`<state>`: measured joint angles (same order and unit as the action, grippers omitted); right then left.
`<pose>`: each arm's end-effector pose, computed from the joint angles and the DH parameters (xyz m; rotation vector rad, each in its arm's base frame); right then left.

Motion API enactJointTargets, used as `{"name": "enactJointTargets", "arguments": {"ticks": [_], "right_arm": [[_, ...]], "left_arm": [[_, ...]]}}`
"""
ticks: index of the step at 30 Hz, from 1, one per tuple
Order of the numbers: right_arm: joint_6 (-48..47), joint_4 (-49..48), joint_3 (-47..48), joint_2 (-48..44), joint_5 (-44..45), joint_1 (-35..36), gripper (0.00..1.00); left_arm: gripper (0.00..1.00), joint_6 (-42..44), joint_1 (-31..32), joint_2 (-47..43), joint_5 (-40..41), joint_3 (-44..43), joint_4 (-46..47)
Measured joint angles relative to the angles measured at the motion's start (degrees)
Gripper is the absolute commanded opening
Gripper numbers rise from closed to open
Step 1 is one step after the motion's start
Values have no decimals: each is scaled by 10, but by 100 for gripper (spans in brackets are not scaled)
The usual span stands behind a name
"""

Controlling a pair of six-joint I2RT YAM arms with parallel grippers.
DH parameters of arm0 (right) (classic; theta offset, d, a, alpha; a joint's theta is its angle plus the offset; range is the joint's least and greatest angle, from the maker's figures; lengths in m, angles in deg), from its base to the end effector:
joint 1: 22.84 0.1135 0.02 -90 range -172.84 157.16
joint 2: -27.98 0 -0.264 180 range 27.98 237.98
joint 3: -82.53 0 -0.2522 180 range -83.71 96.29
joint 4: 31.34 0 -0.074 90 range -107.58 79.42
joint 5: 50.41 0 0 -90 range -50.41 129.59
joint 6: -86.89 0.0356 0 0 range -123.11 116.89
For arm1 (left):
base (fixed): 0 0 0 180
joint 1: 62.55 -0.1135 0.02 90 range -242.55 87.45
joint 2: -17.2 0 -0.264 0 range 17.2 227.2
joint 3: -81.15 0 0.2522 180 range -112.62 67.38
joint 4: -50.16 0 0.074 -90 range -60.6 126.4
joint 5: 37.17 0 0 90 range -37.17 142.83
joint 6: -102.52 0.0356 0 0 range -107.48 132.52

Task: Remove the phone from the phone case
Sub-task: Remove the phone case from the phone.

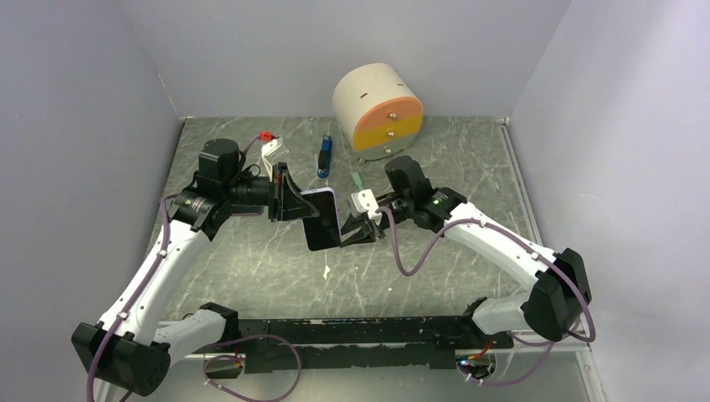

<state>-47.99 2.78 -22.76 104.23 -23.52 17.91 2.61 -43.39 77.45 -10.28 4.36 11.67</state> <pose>0.1933 0.2085 0.3106 -1.7423 0.9934 1.1386 0.1920 -0.1003 0.3808 0.9024 1.7600 -1.3957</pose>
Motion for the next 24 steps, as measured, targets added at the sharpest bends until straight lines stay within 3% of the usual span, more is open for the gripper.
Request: {"name": "enactJointTargets", "arguments": {"ticks": [24], "right_arm": [[-122,72,37,14,102,10,0]], "left_arm": [[3,-14,1,16,-5,0,22]]}}
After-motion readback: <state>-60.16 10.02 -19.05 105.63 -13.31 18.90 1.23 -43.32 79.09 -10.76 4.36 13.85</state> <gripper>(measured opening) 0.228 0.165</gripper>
